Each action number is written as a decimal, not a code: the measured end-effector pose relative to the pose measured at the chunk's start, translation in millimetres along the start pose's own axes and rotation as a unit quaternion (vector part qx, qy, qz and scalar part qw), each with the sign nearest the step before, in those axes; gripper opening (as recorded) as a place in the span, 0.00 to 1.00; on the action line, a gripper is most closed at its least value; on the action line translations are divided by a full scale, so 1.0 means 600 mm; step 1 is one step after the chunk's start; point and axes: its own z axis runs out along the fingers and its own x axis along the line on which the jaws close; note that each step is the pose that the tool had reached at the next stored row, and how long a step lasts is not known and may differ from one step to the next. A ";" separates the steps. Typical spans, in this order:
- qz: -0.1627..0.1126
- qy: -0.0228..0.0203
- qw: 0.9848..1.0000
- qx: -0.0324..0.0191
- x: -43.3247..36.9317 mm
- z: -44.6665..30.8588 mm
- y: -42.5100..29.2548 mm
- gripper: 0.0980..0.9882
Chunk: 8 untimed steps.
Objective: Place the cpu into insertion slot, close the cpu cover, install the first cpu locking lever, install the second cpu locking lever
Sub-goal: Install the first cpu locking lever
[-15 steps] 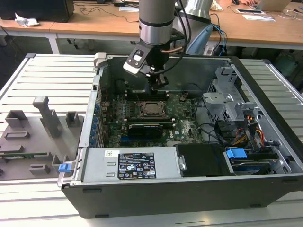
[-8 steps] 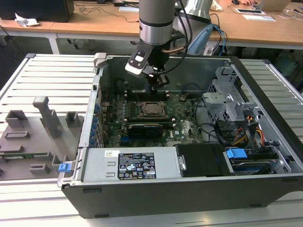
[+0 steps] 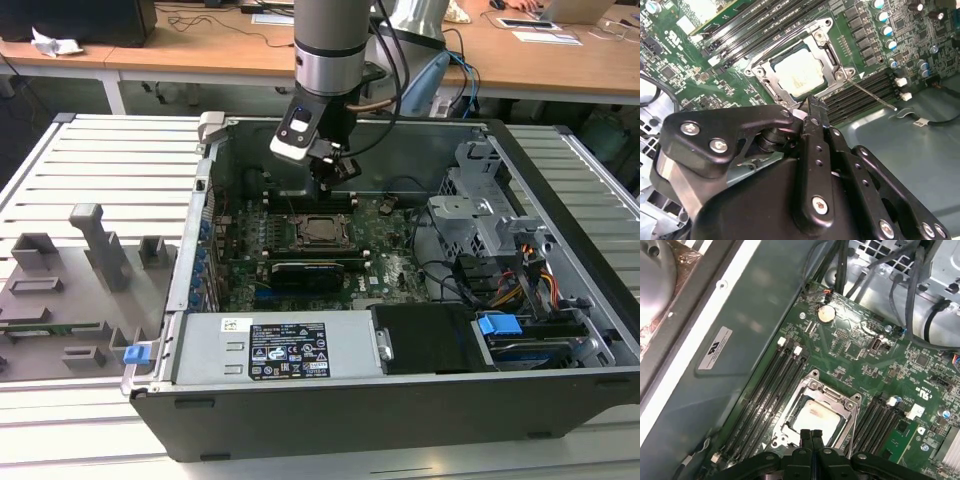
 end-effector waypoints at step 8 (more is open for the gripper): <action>-0.032 0.002 0.999 0.001 0.000 0.000 0.000 0.01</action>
